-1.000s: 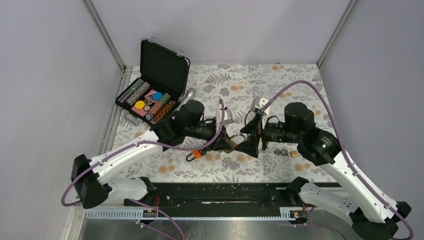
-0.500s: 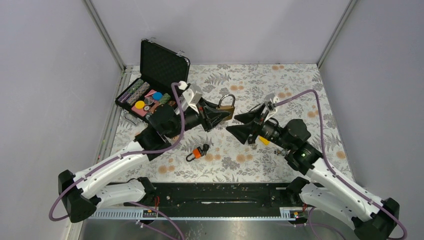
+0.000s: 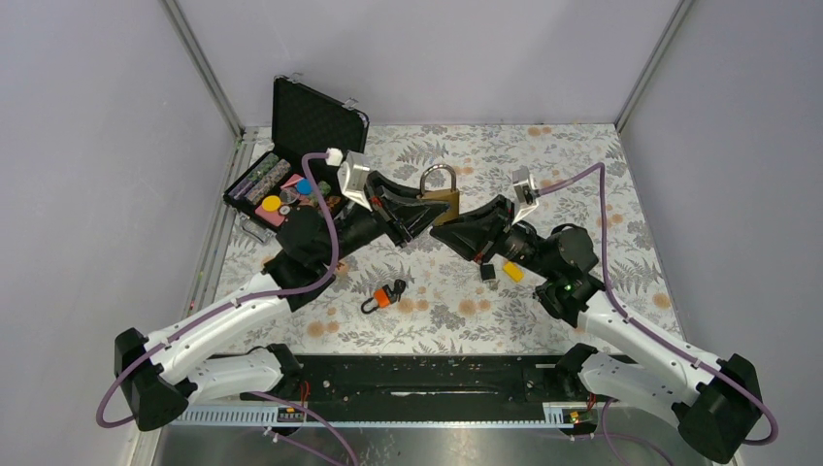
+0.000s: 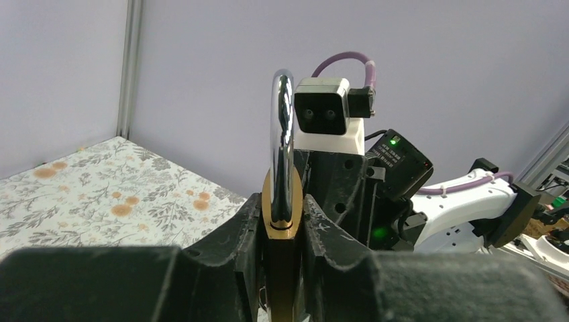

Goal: Lock with the key
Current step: Lock the lock.

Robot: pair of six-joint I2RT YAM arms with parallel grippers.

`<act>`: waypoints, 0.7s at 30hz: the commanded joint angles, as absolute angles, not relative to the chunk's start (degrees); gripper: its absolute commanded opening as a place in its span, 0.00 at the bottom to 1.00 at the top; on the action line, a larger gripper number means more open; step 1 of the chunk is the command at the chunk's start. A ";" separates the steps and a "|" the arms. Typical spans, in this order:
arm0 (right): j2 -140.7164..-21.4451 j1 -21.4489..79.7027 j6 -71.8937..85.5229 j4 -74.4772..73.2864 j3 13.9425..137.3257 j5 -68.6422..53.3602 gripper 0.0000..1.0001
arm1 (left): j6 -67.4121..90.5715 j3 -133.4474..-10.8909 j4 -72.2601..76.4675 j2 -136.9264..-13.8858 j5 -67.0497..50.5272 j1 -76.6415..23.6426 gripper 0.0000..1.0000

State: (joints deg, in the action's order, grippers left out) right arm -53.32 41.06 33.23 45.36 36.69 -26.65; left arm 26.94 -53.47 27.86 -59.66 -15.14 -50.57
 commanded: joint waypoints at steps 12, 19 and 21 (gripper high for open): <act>-54.71 41.20 33.99 44.53 37.51 -37.41 0.00 | 27.63 -56.18 43.94 -54.67 -9.41 -49.55 0.00; -55.92 41.17 32.53 38.45 36.87 -42.51 0.00 | 31.24 -53.94 42.12 -51.61 -8.29 -43.15 0.00; -55.56 41.16 31.23 34.55 37.24 -38.56 0.00 | 30.32 -54.11 37.82 -51.38 -6.59 -42.37 0.00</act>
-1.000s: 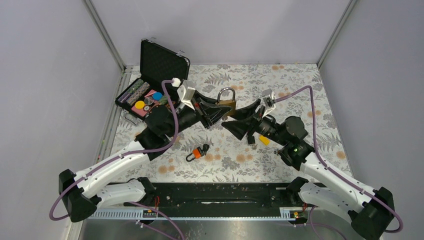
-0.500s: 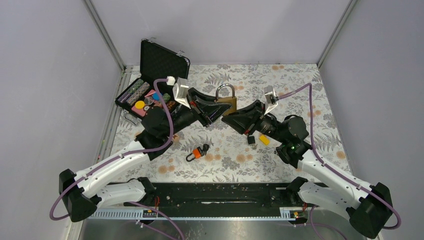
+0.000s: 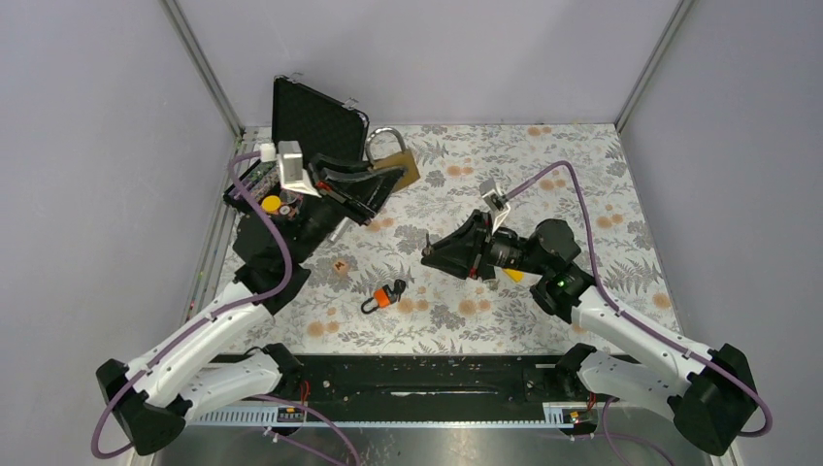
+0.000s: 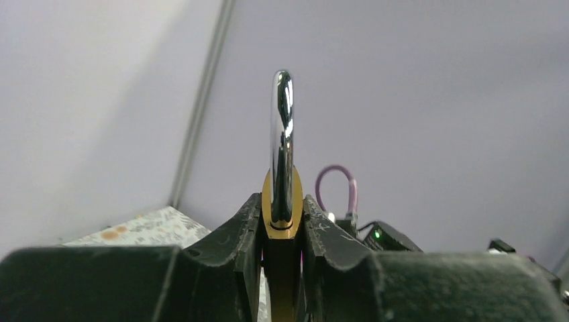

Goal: Lock with the key
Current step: Lock the lock, then place the key at the center of the board, then place the lock at the center of the board.

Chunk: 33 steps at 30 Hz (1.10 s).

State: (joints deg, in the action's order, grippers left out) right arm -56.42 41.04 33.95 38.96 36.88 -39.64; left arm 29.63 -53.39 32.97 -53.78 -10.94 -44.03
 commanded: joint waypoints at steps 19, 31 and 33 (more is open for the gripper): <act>-87.03 37.54 32.51 7.21 61.20 1.84 0.00 | 33.44 -59.38 13.75 -87.48 -8.97 -27.21 0.00; -113.57 36.99 35.51 -4.59 81.45 0.64 0.01 | 37.73 -64.77 14.19 -104.01 -16.18 -22.78 0.01; -115.28 37.00 37.34 -8.81 83.99 5.20 0.03 | 38.58 -65.44 12.42 -104.96 -17.00 -21.98 0.07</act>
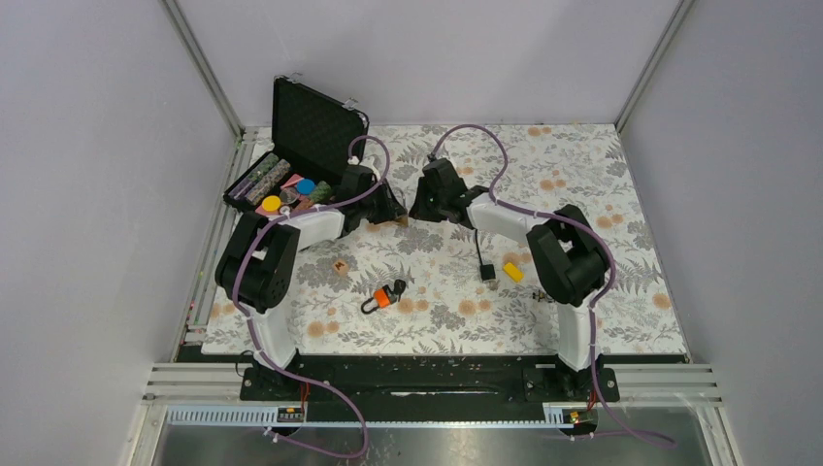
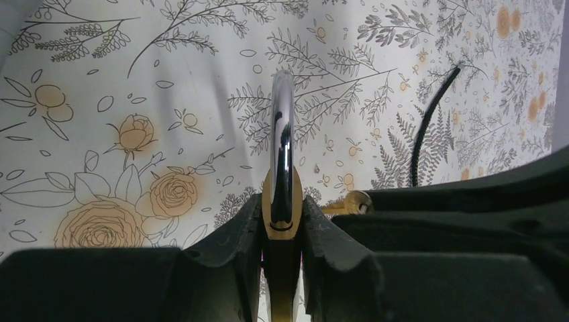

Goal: Lock with the key
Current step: Place the lock at the center of the board.

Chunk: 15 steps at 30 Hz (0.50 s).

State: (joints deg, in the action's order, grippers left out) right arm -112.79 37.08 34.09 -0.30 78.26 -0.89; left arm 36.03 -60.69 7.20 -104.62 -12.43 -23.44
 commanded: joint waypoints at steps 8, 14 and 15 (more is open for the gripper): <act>-120.79 36.98 39.48 -11.62 88.70 0.38 0.12 | 40.30 -65.39 10.66 -107.71 -19.60 -20.75 0.26; -119.10 35.85 39.26 -11.46 88.13 -4.43 0.48 | 43.40 -64.79 6.48 -107.31 -17.68 -19.58 0.45; -118.17 35.26 39.32 -11.42 87.51 -4.66 0.52 | 43.78 -64.44 6.05 -107.04 -17.33 -19.41 0.46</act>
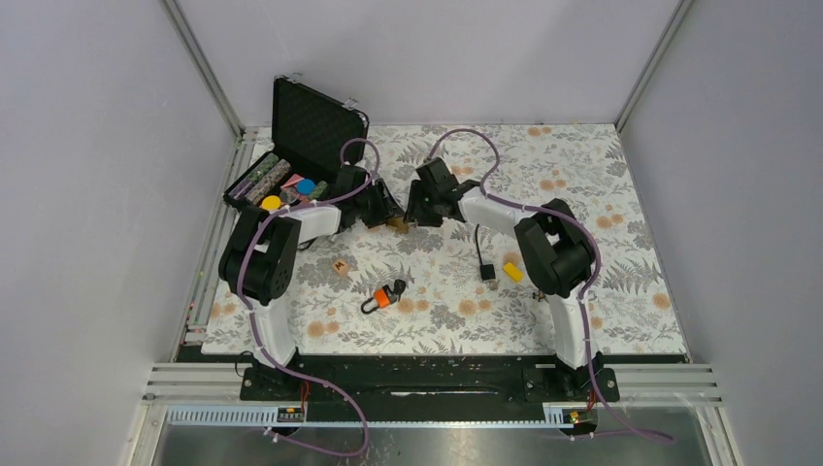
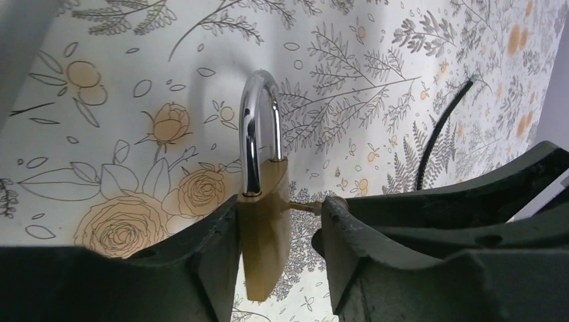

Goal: Lock with the key
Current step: Place the lock at the center of the board, then pick up the lock from the center of the board.

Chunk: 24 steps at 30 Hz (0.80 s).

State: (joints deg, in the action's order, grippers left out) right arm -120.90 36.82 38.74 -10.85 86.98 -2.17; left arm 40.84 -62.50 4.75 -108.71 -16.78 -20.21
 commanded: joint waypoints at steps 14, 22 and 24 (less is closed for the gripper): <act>-96.80 30.67 30.35 -15.33 66.74 5.58 0.72 | 40.13 -55.54 0.70 -90.39 -9.61 -19.05 0.70; -88.15 30.67 24.60 -20.71 54.39 13.74 0.86 | 38.29 -47.07 1.04 -75.47 -7.77 -21.41 0.99; -88.03 30.67 24.38 -21.00 52.61 12.62 0.85 | 38.25 -45.85 1.14 -73.07 -7.54 -22.25 0.99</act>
